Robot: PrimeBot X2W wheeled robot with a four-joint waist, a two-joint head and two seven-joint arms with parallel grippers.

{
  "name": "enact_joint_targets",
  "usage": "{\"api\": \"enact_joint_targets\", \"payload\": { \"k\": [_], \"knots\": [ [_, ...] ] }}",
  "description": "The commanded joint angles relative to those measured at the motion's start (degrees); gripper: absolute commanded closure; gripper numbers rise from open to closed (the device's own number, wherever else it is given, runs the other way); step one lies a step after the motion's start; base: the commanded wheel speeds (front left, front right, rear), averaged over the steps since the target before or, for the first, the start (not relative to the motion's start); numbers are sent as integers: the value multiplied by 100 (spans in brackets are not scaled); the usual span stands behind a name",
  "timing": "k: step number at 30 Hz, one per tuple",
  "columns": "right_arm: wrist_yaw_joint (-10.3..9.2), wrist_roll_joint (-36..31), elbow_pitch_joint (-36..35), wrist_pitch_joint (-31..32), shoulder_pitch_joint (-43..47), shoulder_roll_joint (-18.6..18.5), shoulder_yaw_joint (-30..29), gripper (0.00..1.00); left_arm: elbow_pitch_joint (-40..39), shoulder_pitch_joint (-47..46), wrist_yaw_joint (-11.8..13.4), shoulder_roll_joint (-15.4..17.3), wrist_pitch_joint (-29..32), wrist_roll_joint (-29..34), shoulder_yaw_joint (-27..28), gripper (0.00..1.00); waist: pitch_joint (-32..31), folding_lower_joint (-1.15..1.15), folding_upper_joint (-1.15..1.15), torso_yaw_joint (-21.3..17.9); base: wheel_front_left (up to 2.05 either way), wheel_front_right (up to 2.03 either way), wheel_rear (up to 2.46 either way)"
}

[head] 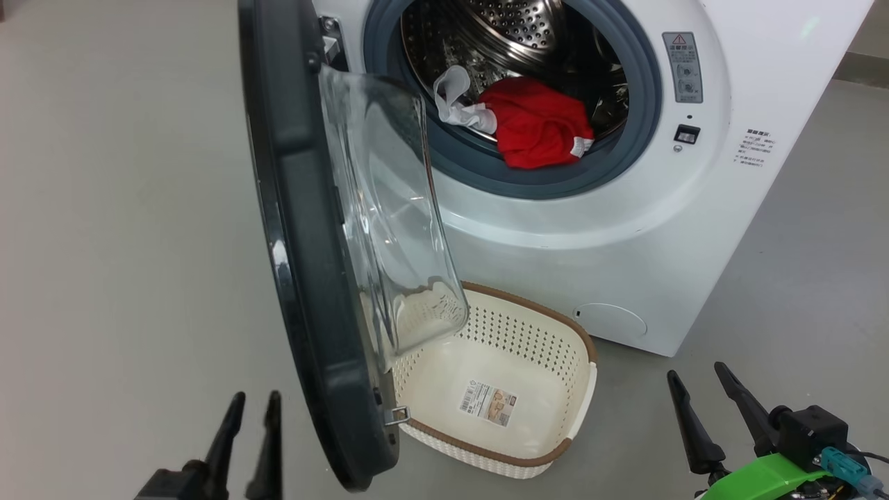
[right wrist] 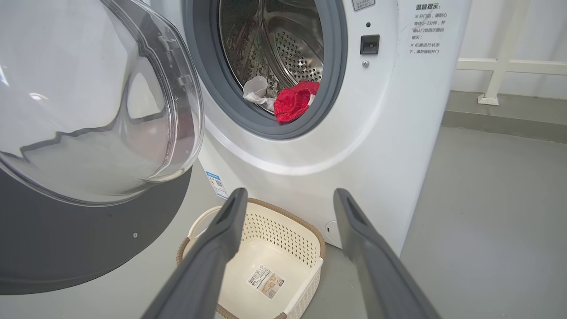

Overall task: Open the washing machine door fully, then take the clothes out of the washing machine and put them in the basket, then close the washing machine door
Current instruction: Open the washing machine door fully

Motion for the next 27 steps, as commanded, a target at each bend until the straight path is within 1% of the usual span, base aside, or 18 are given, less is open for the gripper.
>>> {"api": "enact_joint_targets", "payload": {
  "k": [1, 4, 7, 11, 14, 17, 20, 22, 24, 27],
  "knots": [
    [36, -60, -142, -54, -36, -28, 69, 0, -128, -77, 0, 54, -52, 35, 237, 100, -14, 0, 0, 9, 0, 0, 0],
    [36, -76, -152, -54, -27, -21, 63, 0, -264, -99, 33, 54, -52, 11, 405, 100, -32, 0, 0, 16, 0, 0, 0],
    [36, -82, -157, -54, -22, -20, 58, 0, -568, -160, 63, 54, -52, 55, 629, 100, -47, 0, 0, 19, 0, 0, 0],
    [36, -87, -178, -55, -14, -28, 42, 0, -1347, -312, 94, 54, -52, 45, 786, 100, -52, 0, 0, 24, 0, 0, 0],
    [36, -92, -189, -55, -19, -33, 40, 0, -2084, -414, 108, 54, -52, 57, 685, 100, -44, 0, 0, 9, 0, 0, 0],
    [36, -98, -195, -55, -26, -35, 44, 0, -2742, -426, 154, 54, -52, 29, 340, 100, -42, 0, 0, -13, 0, 0, 0],
    [36, -101, -195, -55, -33, -39, 49, 0, -3012, -299, 84, 54, -52, -22, -201, 100, -30, 0, 0, -35, 0, 0, 0],
    [36, -102, -196, -55, -35, -43, 50, 0, -3007, -193, -68, 54, -52, -34, -647, 100, -20, 0, 0, -45, 0, 0, 0],
    [36, -103, -197, -55, -44, -47, 52, 0, -2858, -63, -180, 54, -53, -202, -1066, 100, -7, 0, 0, -52, 0, 0, 0],
    [36, -102, -190, -55, -59, -49, 69, 0, -2384, 94, -249, 54, -53, -402, -1489, 100, -7, 0, 0, -66, 0, 0, 0]
  ]
}}
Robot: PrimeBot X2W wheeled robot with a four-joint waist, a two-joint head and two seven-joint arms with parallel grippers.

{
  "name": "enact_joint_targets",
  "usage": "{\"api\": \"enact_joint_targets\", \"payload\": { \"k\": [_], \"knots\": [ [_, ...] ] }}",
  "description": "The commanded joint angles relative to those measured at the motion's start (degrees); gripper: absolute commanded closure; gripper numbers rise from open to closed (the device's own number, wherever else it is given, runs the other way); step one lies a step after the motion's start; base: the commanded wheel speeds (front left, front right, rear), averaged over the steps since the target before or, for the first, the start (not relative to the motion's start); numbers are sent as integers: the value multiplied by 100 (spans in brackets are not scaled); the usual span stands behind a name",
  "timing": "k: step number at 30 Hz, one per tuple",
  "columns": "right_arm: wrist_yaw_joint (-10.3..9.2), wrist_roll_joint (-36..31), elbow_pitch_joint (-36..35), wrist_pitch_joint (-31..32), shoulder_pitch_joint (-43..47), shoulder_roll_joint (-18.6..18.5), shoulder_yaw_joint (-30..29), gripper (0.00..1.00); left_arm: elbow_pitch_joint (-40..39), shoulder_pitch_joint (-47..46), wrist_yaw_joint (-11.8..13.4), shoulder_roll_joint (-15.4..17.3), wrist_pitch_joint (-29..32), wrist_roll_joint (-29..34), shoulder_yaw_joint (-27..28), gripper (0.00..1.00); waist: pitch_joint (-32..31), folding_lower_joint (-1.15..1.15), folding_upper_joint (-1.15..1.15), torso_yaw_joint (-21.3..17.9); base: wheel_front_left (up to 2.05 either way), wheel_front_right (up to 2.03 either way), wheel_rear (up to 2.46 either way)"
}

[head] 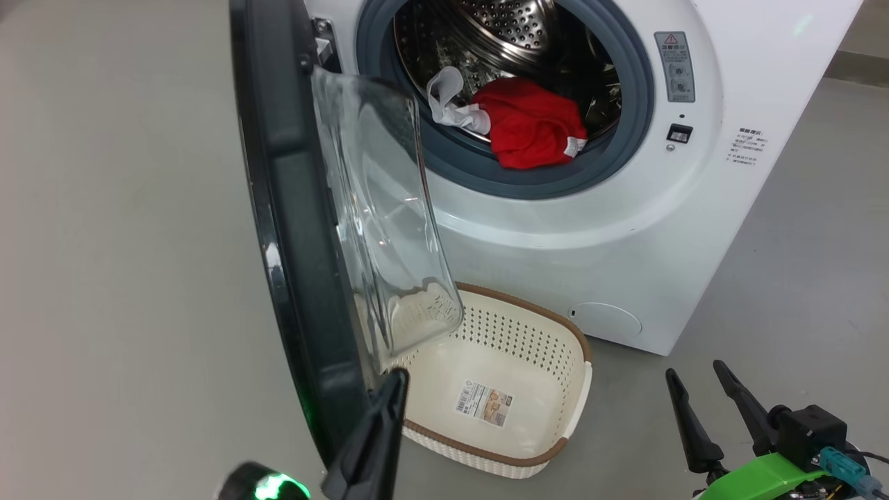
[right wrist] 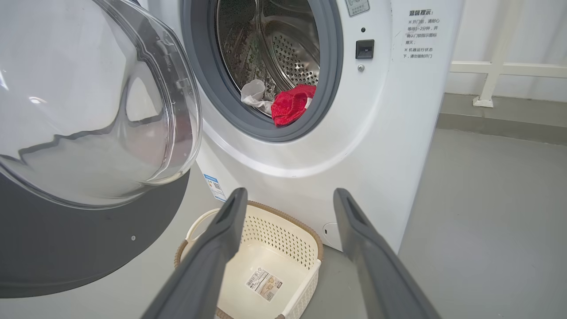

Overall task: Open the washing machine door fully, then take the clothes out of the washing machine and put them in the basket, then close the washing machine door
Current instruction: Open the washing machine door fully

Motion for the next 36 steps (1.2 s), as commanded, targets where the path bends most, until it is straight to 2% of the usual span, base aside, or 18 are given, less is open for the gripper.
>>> {"api": "enact_joint_targets", "payload": {
  "k": [1, 6, 12, 21, 36],
  "knots": [
    [36, -55, -144, -53, -64, -91, 103, 0, 38, -52, -44, 27, -23, -183, 64, 100, -4, 0, 0, -3, 0, 0, 0],
    [36, -51, -146, -53, -64, -85, 132, 0, 790, -78, -21, 27, -23, -384, -157, 100, -15, 0, 0, -6, 0, 0, 0],
    [36, -49, -148, -53, -52, -77, 138, 0, 1328, -182, 53, 27, -23, -552, -114, 100, -42, 0, 0, -3, 0, 0, 0],
    [36, -36, -163, -53, -35, -80, 171, 0, 1510, -211, 206, 27, -23, -577, 154, 100, -55, 0, 0, 14, 0, 0, 0],
    [36, -60, -216, -53, -71, -99, 197, 0, 1580, -153, 282, 27, -23, -443, 765, 100, 36, 0, 0, 136, 0, 0, 0]
  ]
}}
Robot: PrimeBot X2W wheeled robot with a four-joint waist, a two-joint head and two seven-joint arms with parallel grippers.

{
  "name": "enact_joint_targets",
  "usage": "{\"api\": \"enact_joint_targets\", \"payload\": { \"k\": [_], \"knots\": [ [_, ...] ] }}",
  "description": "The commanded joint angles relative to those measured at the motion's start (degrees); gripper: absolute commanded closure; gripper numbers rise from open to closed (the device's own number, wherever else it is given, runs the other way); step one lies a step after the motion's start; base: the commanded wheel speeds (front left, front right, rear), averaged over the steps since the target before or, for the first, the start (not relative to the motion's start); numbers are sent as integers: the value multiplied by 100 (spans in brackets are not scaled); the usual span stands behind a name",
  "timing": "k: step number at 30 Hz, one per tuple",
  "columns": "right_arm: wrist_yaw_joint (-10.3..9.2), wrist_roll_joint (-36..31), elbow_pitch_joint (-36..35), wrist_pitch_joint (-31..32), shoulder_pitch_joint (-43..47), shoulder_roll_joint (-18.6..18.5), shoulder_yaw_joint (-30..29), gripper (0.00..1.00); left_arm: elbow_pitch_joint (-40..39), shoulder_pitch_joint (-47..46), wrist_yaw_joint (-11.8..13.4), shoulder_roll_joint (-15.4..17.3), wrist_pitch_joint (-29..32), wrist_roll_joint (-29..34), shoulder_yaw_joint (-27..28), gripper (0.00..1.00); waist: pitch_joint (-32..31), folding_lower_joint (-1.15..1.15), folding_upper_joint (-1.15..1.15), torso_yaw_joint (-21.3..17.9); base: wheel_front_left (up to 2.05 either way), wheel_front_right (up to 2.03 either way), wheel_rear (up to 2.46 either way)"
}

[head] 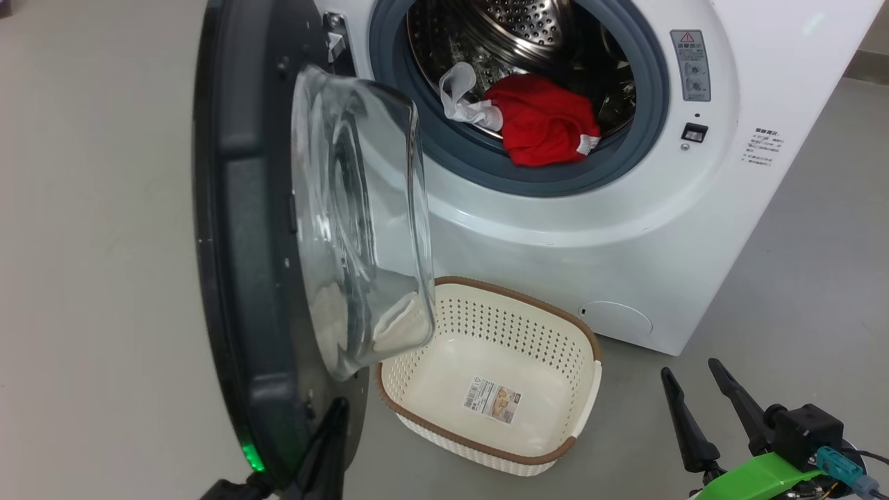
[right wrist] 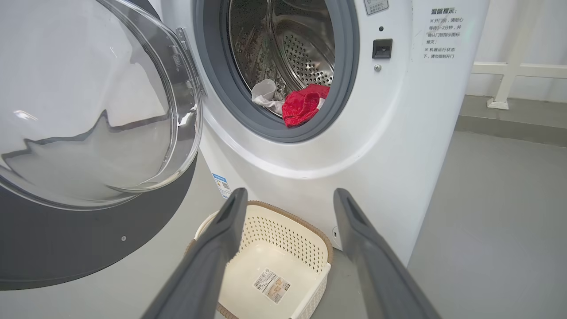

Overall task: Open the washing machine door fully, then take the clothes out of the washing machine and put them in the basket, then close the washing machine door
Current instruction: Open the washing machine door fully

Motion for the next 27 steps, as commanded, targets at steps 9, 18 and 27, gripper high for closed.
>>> {"api": "enact_joint_targets", "payload": {
  "k": [9, 18, 27],
  "knots": [
    [36, -81, -181, -54, -104, -114, 157, 0, -113, -70, 204, 33, -28, 179, 796, 100, 102, 0, 0, 90, 0, 0, 0],
    [36, -84, -187, -54, -173, -151, 194, 0, 55, -185, 197, 109, -28, 295, 1521, 100, 175, 0, 0, 107, 0, 0, 0],
    [36, -80, -188, -54, -226, -183, 258, 0, 342, -441, 113, 309, -28, 430, 2209, 100, 270, 0, 0, 58, 0, 0, 0]
  ]
}}
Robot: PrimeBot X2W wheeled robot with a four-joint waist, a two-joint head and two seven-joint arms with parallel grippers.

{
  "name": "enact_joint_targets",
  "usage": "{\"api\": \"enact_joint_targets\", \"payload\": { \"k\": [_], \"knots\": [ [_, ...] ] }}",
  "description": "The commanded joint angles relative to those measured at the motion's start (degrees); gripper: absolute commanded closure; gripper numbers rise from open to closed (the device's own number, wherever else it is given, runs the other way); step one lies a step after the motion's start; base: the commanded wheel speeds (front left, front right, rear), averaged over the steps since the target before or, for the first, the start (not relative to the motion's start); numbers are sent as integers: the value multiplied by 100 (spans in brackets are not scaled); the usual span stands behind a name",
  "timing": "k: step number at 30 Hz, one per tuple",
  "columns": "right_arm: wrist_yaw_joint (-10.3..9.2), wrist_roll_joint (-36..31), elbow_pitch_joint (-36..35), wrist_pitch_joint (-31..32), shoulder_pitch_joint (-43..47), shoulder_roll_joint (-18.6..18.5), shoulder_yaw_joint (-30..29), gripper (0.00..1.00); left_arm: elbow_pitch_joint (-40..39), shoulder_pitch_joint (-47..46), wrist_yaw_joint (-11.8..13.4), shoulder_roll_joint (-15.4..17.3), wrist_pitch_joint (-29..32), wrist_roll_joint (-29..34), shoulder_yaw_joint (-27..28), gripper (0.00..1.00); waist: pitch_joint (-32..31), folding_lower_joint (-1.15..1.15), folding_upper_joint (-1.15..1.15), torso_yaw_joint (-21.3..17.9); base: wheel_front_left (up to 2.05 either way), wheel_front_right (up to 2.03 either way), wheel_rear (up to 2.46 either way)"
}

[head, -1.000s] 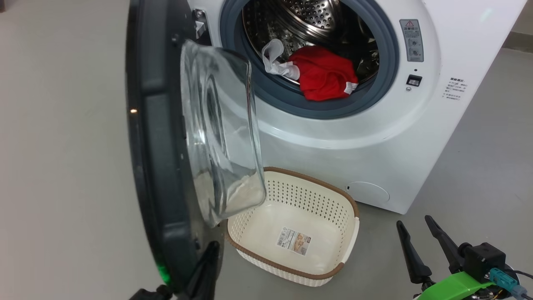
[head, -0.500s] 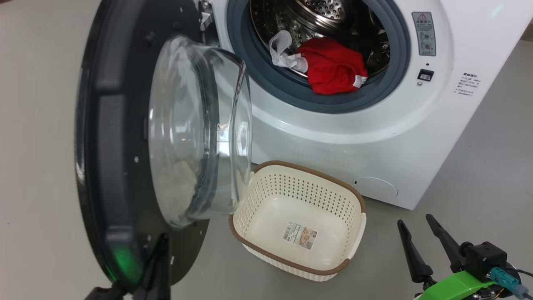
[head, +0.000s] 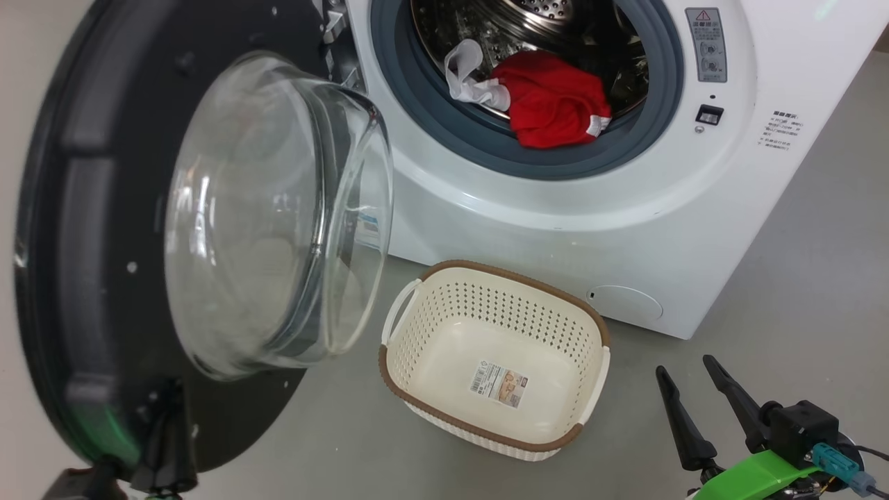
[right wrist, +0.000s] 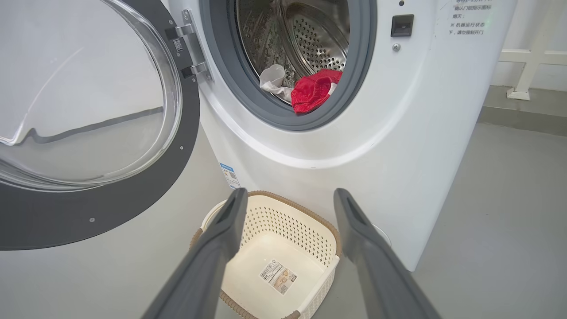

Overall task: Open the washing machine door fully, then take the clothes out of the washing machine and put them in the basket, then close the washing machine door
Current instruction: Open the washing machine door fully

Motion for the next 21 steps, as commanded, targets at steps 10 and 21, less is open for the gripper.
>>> {"api": "enact_joint_targets", "payload": {
  "k": [10, 21],
  "knots": [
    [36, -93, -164, -54, -247, -135, 113, 0, 225, -542, 56, 347, -29, 131, 1085, 100, 141, 0, 0, -55, 0, 0, 0],
    [36, -93, -179, -54, -305, -216, 131, 0, 824, -1094, -54, 619, -29, 218, 1897, 100, 269, 0, 0, -64, 0, 0, 0]
  ]
}}
